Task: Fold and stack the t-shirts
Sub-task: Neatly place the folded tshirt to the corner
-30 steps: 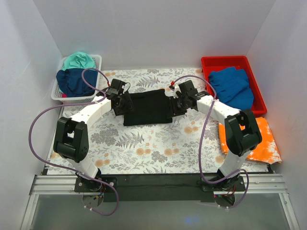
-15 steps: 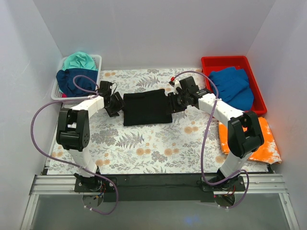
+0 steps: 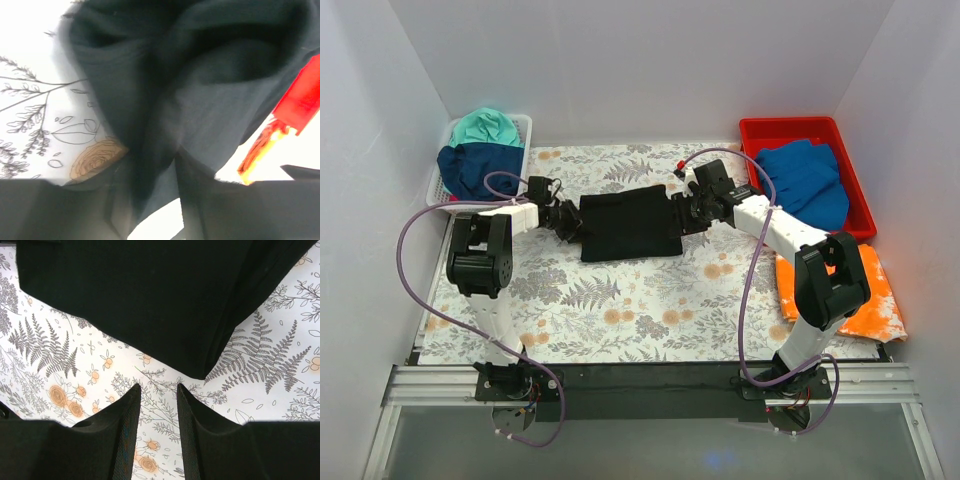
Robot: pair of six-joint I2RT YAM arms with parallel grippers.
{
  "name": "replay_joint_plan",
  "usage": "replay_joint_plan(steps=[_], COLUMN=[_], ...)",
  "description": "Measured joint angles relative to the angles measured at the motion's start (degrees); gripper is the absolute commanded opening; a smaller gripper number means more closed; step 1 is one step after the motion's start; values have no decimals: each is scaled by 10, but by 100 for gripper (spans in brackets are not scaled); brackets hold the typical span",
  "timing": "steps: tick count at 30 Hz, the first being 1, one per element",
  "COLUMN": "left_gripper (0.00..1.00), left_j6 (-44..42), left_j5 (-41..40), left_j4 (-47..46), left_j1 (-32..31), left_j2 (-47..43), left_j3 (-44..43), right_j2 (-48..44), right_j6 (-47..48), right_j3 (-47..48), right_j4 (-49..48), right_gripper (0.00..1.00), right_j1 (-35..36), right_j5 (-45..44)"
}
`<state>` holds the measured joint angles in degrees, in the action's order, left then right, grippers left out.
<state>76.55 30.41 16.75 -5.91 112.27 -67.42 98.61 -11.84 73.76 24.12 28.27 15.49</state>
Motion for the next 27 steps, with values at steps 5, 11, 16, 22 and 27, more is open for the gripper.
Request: replay_joint_plan(steps=[5,11,16,22,27], left_gripper=[0,0,0,0,0], left_j6=[-6,-57,-72,-35,0], left_j5=[18,-76,-236,-399,-504], left_j4=[13,131,258,385,473], left_j1=[2,-7,-7,-4,-3], left_j2=[17,14,-18,-87,-150], left_j3=[-5,-62,-81,-38,-17], right_j2=[0,0,0,0,0], right_j6=[0,0,0,1,2], right_j3=[0,0,9,67,96], right_j4=[2,4,21,33,31], right_gripper=[40,40,40,40,39], right_j1=[0,0,0,0,0], right_j5=[-6,-14,-30,-40,-41])
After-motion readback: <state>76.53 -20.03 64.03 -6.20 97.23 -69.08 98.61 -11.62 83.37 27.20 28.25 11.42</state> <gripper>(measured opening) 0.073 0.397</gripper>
